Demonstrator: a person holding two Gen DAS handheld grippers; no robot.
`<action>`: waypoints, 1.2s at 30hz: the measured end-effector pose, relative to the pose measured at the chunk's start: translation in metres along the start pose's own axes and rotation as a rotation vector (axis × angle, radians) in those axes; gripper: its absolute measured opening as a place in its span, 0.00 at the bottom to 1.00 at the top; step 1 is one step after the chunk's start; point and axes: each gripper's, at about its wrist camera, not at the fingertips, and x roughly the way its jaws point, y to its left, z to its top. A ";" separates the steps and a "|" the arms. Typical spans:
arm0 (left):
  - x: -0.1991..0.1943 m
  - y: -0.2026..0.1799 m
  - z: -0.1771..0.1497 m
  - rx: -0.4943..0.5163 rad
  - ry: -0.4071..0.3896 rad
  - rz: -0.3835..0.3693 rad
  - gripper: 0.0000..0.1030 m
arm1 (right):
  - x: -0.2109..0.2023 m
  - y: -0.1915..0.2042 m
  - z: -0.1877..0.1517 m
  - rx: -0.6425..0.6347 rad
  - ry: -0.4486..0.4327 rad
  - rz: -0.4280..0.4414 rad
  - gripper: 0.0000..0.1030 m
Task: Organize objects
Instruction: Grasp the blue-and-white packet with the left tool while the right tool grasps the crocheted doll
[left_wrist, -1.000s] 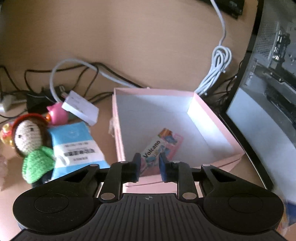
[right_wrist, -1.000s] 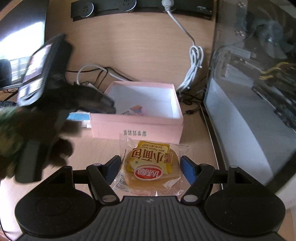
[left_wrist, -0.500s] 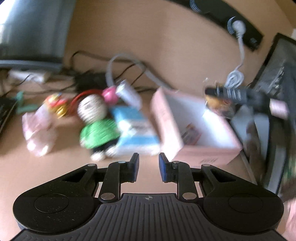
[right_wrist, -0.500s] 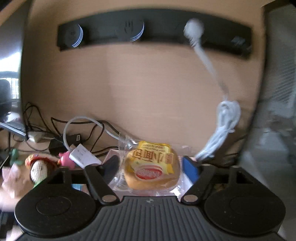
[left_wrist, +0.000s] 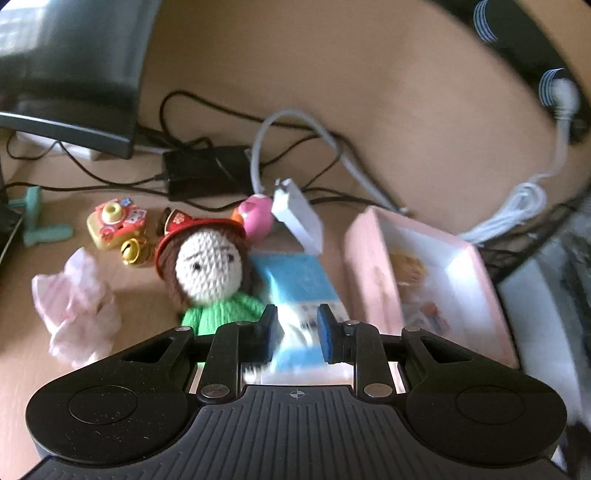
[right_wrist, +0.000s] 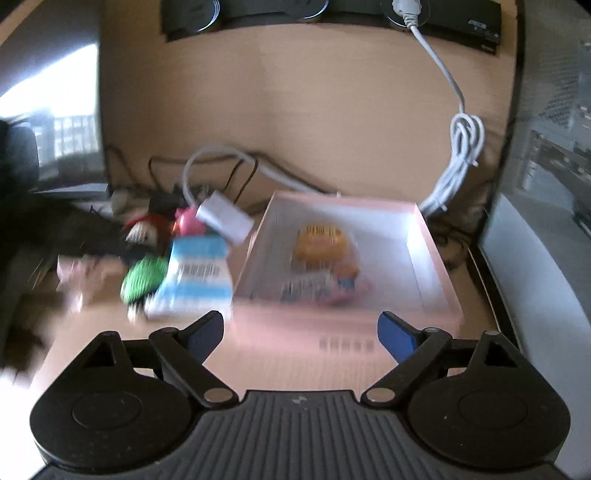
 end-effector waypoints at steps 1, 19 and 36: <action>0.009 -0.002 0.004 0.003 0.023 0.012 0.25 | -0.008 0.002 -0.008 -0.012 0.001 -0.010 0.89; 0.080 -0.017 0.012 0.065 0.129 0.098 0.51 | -0.036 -0.010 -0.064 0.051 0.115 -0.114 0.97; -0.054 0.069 -0.109 0.057 0.177 -0.099 0.46 | 0.003 0.021 -0.048 -0.074 0.086 -0.068 1.00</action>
